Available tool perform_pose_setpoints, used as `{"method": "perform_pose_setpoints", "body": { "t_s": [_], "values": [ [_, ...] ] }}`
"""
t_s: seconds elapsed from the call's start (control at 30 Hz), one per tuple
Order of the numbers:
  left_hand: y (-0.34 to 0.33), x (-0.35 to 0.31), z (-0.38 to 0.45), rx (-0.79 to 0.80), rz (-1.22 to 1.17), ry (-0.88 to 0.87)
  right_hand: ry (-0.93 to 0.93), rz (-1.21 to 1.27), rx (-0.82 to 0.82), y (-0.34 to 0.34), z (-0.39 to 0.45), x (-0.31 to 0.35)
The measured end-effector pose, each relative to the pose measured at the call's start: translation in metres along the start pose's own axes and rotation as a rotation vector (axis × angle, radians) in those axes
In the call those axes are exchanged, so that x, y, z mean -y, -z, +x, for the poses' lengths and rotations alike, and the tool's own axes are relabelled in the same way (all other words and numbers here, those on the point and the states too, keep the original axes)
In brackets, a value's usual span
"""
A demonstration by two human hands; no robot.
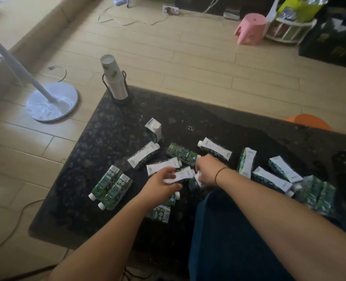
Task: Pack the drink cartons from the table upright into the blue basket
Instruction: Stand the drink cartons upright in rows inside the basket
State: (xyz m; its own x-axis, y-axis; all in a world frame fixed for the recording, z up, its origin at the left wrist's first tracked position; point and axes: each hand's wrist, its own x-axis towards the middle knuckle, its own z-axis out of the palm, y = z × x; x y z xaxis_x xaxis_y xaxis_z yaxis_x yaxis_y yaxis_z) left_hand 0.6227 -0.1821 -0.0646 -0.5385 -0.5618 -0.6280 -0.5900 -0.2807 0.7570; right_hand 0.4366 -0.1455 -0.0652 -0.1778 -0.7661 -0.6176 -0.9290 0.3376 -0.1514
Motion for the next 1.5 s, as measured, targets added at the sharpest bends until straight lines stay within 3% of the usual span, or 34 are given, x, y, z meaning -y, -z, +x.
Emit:
{"method": "perform_pose_setpoints", "body": {
  "t_s": [0.17,0.33,0.4,0.5,0.57,0.63,0.7,0.73,0.83,0.93,1.03,1.4,1.5],
  "values": [
    [-0.035,-0.006,-0.012,-0.165,0.379,-0.362,-0.064,0.324,-0.354,0.051,-0.082,-0.011],
    [-0.075,-0.052,-0.035,-0.304,0.149,-0.814,-0.077,0.892,-0.558,0.062,-0.195,-0.02],
    [-0.086,-0.061,-0.046,-0.218,0.145,-0.9,-0.087,0.98,-0.592,0.045,-0.229,-0.023],
    [-0.106,-0.053,-0.061,0.122,0.301,-0.877,-0.103,1.111,-0.545,0.007,-0.257,-0.03],
    [-0.12,-0.037,-0.065,0.1,0.576,-0.922,-0.178,1.129,-0.531,-0.025,-0.262,-0.035],
    [-0.126,-0.02,-0.064,-0.107,0.898,-0.819,-0.298,1.134,-0.54,-0.06,-0.255,-0.039],
    [-0.126,-0.003,-0.063,-0.166,0.977,-0.476,-0.409,1.113,-0.509,-0.091,-0.236,-0.039],
    [-0.125,0.007,-0.062,-0.141,0.91,-0.308,-0.449,1.078,-0.491,-0.104,-0.222,-0.037],
    [-0.125,0.029,-0.066,-0.021,0.35,0.049,-0.468,0.957,-0.361,-0.13,-0.178,-0.031],
    [-0.13,0.045,-0.075,0.028,0.267,0.103,-0.285,0.73,-0.22,-0.145,-0.139,-0.024],
    [-0.134,0.047,-0.081,0.032,0.16,0.152,-0.174,0.558,-0.205,-0.146,-0.118,-0.022],
    [-0.138,0.052,-0.077,0.012,0.04,0.184,-0.128,0.293,-0.191,-0.141,-0.087,-0.022],
    [-0.136,0.052,-0.077,0.028,0.04,0.177,-0.169,0.351,-0.209,-0.149,-0.089,-0.02]
  ]
}}
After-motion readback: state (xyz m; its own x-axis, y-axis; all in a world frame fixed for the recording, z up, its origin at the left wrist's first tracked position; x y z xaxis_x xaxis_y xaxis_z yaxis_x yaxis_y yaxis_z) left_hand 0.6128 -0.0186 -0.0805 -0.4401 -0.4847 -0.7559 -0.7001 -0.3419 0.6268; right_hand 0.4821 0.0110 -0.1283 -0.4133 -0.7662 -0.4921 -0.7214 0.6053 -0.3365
